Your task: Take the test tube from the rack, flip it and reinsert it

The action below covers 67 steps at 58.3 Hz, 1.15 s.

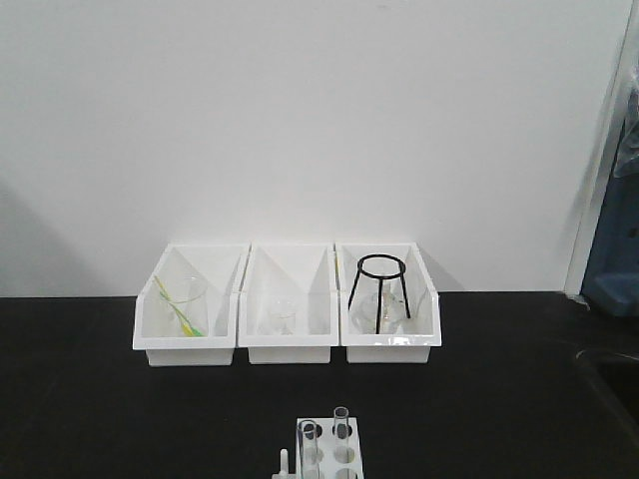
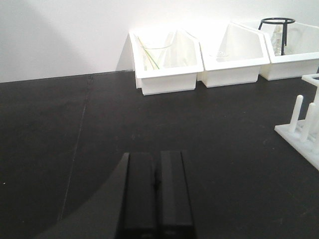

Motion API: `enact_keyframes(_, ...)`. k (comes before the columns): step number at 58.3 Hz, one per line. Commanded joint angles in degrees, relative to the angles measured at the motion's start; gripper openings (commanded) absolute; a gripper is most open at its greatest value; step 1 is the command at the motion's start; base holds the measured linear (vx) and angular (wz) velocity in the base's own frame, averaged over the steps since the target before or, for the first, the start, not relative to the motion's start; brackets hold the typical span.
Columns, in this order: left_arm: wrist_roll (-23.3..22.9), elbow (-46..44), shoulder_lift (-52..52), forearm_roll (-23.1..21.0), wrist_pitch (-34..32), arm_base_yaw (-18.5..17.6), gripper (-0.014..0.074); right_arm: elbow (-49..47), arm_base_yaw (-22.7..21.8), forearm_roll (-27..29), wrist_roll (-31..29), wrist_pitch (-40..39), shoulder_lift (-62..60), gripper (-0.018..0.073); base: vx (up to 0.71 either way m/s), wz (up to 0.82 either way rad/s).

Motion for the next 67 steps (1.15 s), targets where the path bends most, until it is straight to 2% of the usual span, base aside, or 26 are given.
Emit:
enact_keyframes(1, -0.5, -0.2, -0.5, -0.2, -4.6, 0.0, -0.0006, 1.5, -5.3, 10.7, -8.5, -2.3, -3.8, -0.0011, 0.0, 0.0)
enact_keyframes(7, -0.5, -0.2, -0.5, -0.2, -4.6, 0.0, -0.0006, 7.1, -12.1, 17.0, -14.7, -4.6, -9.2, -0.0011, 0.0, 0.0)
enact_keyframes(14, -0.5, -0.2, -0.5, -0.2, -4.6, 0.0, -0.0006, 13.2, -17.3, 21.1, -15.7, -7.5, -16.4, -0.0011, 0.0, 0.0)
enact_keyframes(20, -0.5, -0.2, -0.5, -0.2, -4.6, 0.0, -0.0006, 17.1, -19.6, 22.8, -15.7, -8.1, -23.0, -0.0011, 0.0, 0.0)
enact_keyframes(67, -0.5, -0.2, -0.4, -0.2, -4.6, 0.0, -0.0006, 17.1, -20.0, 22.3, -15.7, -6.4, -24.4, -0.0011, 0.0, 0.0)
